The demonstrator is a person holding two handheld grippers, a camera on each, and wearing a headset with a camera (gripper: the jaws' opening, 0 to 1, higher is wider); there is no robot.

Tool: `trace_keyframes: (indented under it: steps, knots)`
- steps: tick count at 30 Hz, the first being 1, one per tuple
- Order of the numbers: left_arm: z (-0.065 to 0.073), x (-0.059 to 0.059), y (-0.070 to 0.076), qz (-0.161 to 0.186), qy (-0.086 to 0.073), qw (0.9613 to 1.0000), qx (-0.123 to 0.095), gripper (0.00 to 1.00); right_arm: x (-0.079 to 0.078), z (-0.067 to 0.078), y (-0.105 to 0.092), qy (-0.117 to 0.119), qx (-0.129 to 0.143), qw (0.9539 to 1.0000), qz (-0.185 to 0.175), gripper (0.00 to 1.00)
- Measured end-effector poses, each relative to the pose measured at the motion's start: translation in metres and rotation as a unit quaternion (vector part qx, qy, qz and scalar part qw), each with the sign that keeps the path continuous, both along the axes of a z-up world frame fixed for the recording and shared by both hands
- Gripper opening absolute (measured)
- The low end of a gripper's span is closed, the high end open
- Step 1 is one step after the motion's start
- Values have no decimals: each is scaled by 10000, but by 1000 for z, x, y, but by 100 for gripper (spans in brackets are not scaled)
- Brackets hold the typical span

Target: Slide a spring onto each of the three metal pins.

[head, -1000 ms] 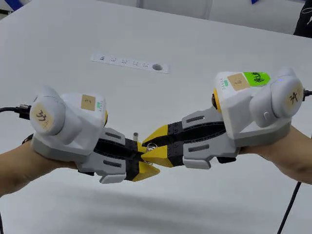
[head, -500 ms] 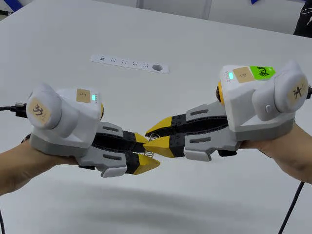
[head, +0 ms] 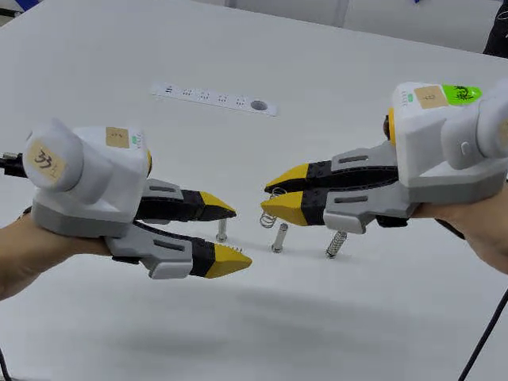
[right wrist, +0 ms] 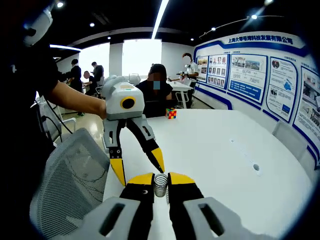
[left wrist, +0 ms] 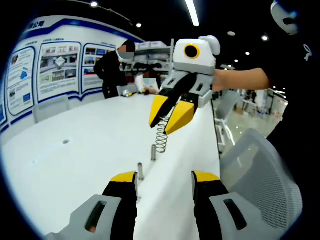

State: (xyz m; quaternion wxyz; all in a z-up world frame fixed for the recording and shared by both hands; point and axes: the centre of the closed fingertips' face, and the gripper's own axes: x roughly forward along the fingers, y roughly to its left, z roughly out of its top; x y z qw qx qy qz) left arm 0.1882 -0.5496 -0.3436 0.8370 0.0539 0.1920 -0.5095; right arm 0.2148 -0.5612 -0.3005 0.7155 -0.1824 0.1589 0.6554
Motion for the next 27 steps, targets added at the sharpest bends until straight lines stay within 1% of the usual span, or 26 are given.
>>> trace_keyframes:
  steps: [2, 4, 5, 6, 7, 8, 9, 10, 11, 13, 15, 17, 19, 20, 22, 24, 25, 27]
  knots:
    - [0, 2, 5, 76, -9, 10000, 10, 48, 9, -2, -3, -31, -20, 9999, -138, 11]
    - [-1, 3, 10, 148, 68, 9999, 0, 52, 20, -5, -7, -60, -66, 9996, -281, 11]
    - [-1, 4, 12, 176, 105, 9998, -1, 53, 25, -6, -8, -32, -41, 9992, -399, 11]
    - [-2, 5, 16, 229, 64, 9997, 32, 55, 30, -8, -10, -30, -29, 9988, -481, 11]
    - [-3, 5, 18, 257, 56, 9996, 57, 56, 34, -10, -11, -43, -45, 9986, -530, 11]
    - [-4, 6, 21, 320, 32, 9994, 117, 56, 41, -13, -13, -55, -59, 9977, -667, 11]
    - [-5, 8, 25, 370, -33, 9990, 229, 56, 45, -15, -14, -85, -80, 9973, -729, 11]
    - [-7, 9, 28, 392, -59, 9987, 330, 57, 49, -17, -15, -101, -97, 9968, -787, 11]
    - [-9, 9, 30, 400, -58, 9984, 386, 57, 52, -20, -16, -103, -74, 9964, -833, 11]
    - [-11, 9, 32, 426, -19, 9983, 404, 59, 58, -25, -17, -118, -100, 9958, -904, 11]
    - [-13, 11, 35, 481, -1, 9979, 442, 62, 59, -33, -18, -147, -213, 9956, -903, 11]
    - [-16, 16, 41, 648, -48, 9963, 571, 71, 59, -41, -17, -78, -252, 9955, -905, 11]
    - [-18, 17, 43, 693, -37, 9957, 614, 79, 59, -49, -16, -30, -290, 9953, -924, 11]
    - [-18, 18, 44, 710, -47, 9955, 627, 80, 59, -54, -16, 4, -348, 9950, -939, 11]
    - [-17, 18, 45, 731, -34, 9955, 610, 79, 60, -59, -16, 29, -377, 9944, -988, 11]
    - [-15, 19, 46, 773, -10, 9957, 521, 81, 61, -65, -16, 163, -368, 9933, -1080, 11]
    - [-14, 20, 46, 794, -14, 9956, 489, 83, 62, -66, -17, 157, -369, 9930, -1115, 11]
    - [-14, 21, 48, 835, -20, 9954, 473, 84, 64, -71, -19, 243, -396, 9920, -1177, 11]
